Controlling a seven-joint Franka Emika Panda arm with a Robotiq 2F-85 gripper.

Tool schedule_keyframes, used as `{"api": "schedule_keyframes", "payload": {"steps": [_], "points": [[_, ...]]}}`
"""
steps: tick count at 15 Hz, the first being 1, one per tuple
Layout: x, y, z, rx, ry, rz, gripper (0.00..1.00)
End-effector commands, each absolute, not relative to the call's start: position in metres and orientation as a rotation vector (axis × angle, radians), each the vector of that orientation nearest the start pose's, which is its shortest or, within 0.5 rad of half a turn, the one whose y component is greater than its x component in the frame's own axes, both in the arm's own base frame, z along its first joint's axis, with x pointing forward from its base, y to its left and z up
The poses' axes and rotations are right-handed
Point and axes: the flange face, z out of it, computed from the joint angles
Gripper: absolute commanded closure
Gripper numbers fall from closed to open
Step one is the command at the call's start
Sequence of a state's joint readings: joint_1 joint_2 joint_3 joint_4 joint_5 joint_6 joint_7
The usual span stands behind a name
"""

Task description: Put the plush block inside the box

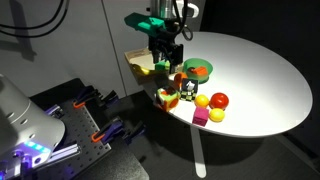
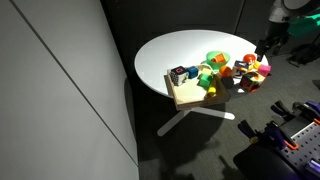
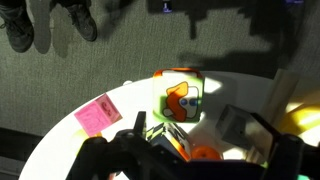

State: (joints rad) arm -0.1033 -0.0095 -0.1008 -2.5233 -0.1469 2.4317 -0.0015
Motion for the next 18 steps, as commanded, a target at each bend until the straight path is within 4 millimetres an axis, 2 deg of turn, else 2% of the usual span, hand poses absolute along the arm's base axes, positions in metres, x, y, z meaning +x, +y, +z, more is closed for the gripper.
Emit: {"api": "schedule_keyframes", "payload": {"steps": [1, 11, 18], "points": [[0.451, -0.085, 0.250, -3.208, 0.160, 0.178, 0.00], [0.454, -0.088, 0.190, -3.214, 0.125, 0.234, 0.00], [0.447, -0.087, 0.182, -3.205, 0.104, 0.275, 0.00]]}}
